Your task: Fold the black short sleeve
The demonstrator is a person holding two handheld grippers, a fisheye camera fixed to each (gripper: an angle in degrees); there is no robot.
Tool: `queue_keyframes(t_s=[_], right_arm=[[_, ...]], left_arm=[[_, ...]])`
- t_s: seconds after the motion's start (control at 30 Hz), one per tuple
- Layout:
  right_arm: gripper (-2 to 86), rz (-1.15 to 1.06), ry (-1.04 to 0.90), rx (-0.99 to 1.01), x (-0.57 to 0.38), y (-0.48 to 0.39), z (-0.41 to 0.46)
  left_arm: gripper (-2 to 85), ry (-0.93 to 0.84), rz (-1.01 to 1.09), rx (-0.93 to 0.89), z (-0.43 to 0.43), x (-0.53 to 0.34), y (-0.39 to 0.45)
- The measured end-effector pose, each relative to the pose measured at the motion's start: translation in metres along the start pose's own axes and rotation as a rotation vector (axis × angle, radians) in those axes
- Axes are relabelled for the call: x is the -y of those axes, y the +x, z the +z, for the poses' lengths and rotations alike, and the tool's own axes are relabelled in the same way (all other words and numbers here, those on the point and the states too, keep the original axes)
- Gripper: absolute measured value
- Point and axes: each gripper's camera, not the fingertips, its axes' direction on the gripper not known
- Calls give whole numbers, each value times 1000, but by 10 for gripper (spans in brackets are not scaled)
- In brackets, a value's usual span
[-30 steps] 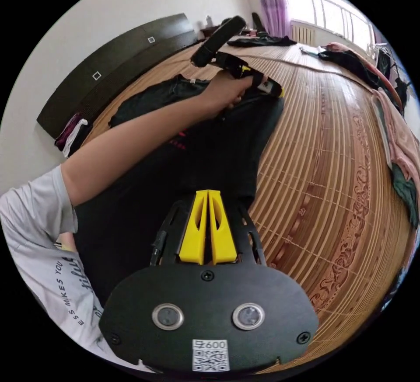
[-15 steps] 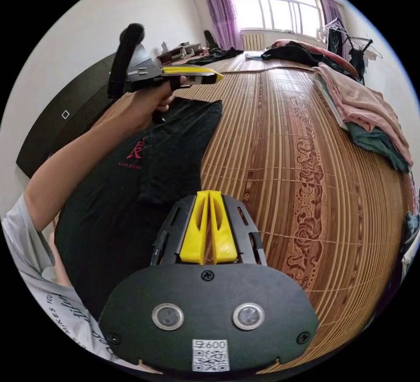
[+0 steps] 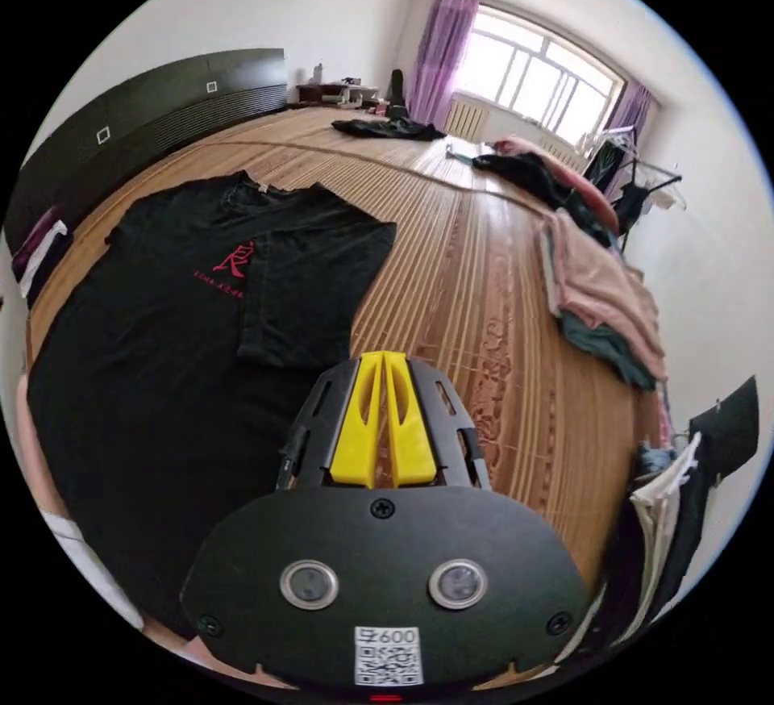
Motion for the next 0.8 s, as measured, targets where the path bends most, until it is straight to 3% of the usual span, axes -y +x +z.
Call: queue_keyframes(t_s=[0.03, 0.07, 0.17, 0.27, 0.4, 0.5, 0.57, 0.67, 0.8], right_arm=[[-8, -8, 86, -47, -11, -15, -35], [-8, -30, 163, -58, -23, -33, -67], [-8, -57, 298, -6, -52, -69, -123], [-8, -21, 321, 131, -91, -96, -154], [-5, 50, 317, 186, -159, -133, -174], [8, 86, 290, 105, -224, -171, -186], [74, 36, 280, 100, -272, -199, -202], [109, -82, 248, 68, -310, -216, -224], [108, -73, 284, -79, -335, -196, -236]], left_arm=[[8, -121, -4, 209, -75, -42, 9], [8, -226, -54, 278, -146, -82, 7], [8, -342, -308, 292, -293, -173, -13], [9, -331, -581, 284, -372, -244, -46], [11, -212, -677, 93, -404, -287, -64], [17, -191, -659, -169, -398, -293, -64], [24, -160, -644, -308, -406, -284, -60], [28, -52, -665, -358, -450, -266, -61], [19, 39, -683, -305, -509, -241, -69]])
